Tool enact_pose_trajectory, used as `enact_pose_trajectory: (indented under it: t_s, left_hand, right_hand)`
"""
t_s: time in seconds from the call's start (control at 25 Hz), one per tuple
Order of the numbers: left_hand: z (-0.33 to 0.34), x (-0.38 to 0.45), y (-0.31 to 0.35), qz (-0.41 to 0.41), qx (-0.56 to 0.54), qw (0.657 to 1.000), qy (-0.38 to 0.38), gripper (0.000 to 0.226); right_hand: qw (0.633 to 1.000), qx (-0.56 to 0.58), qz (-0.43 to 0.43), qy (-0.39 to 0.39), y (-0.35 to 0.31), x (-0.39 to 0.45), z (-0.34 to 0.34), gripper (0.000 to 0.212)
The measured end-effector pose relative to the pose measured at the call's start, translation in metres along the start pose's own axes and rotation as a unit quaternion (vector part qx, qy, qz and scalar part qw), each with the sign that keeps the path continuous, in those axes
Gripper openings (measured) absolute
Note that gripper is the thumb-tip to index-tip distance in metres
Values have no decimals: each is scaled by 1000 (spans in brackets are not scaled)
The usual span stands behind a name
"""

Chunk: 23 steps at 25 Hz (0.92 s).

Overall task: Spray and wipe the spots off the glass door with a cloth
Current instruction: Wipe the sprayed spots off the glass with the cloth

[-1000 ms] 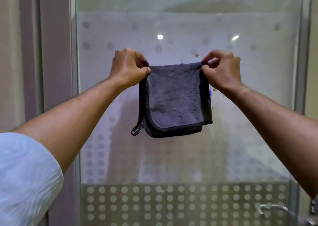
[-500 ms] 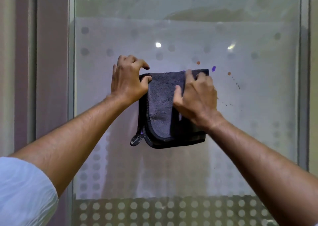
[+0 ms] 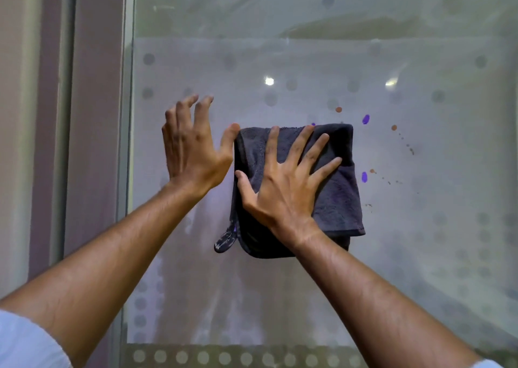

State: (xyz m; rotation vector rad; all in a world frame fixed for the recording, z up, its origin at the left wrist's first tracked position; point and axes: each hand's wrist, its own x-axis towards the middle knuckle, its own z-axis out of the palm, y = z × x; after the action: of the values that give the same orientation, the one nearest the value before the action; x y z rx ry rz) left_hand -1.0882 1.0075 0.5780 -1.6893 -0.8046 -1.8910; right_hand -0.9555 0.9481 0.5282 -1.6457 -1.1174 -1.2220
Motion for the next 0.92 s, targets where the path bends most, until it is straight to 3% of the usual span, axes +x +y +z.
enact_pose_trajectory:
  t_s: [0.12,0.4,0.76,0.92]
  left_hand:
    - [4,-11,-13,-9,-2,1000,0,52]
    - [18,-34,-26,4,55,996,-77,66]
    - [22,-34,-30,18,74,994,-84,68]
    - [23,-35,-28,21,71,994,-76,67]
  right_hand:
    - [1000,-5,-17,19,-1,-4,8,87]
    - [997,-20,-67,35,41,-12,3,73]
    - [988,14,133,80,149,18,-23,67]
    - [978,53,177,99,143,41,-23,63]
